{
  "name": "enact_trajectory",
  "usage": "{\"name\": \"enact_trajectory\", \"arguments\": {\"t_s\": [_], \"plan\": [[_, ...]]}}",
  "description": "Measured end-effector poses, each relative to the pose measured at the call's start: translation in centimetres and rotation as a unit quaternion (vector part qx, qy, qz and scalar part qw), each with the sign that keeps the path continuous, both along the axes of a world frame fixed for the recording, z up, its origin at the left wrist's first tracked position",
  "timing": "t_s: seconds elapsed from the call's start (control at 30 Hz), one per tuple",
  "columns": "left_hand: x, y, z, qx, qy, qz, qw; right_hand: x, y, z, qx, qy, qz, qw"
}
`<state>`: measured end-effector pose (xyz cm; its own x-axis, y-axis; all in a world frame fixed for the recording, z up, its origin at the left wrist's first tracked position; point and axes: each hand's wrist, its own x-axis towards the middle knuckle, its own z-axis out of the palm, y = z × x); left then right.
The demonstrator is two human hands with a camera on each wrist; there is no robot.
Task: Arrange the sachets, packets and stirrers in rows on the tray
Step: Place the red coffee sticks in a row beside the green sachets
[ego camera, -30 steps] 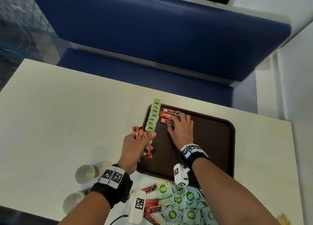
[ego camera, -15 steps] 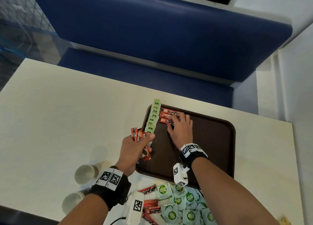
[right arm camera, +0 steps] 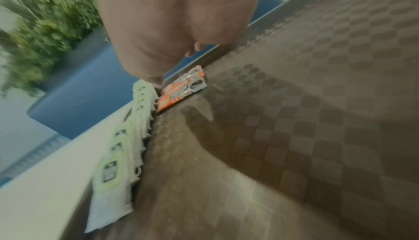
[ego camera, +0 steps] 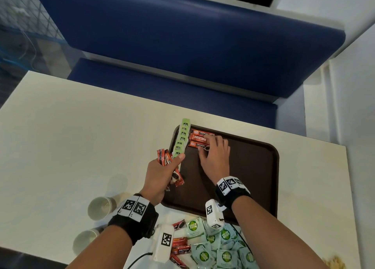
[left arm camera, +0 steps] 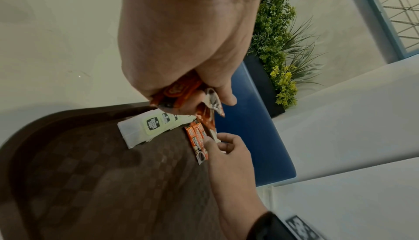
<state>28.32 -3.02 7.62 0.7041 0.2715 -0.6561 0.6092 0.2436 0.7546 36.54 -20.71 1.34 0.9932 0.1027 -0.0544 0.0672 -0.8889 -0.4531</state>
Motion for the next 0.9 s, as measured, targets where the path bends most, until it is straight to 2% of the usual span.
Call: {"name": "enact_trajectory", "arguments": {"t_s": [0.1, 0.2, 0.3, 0.5, 0.7, 0.9], "plan": [[0.9, -0.7, 0.6, -0.003, -0.015, 0.004, 1.000, -1.8, -0.2, 2.7, 0.160, 0.030, -0.031, 0.986], [1.6, -2.0, 2.0, -0.021, -0.041, 0.002, 0.999, -3.8, -0.6, 6.4, 0.349, 0.135, -0.039, 0.927], [1.8, -3.4, 3.3, -0.046, -0.069, -0.012, 0.996, -5.6, -1.2, 9.9, 0.430, 0.213, -0.021, 0.877], [1.1, -5.8, 6.0, -0.077, -0.096, -0.021, 0.992, -8.1, -2.4, 13.3, 0.486, 0.186, -0.045, 0.853], [0.0, -6.9, 6.8, -0.085, -0.105, -0.072, 0.988, -9.9, -3.6, 13.6, 0.462, 0.134, -0.091, 0.872], [-1.0, -5.8, 6.5, -0.101, -0.142, -0.101, 0.980, -11.3, -2.7, 14.2, 0.503, 0.143, -0.149, 0.839]]}}
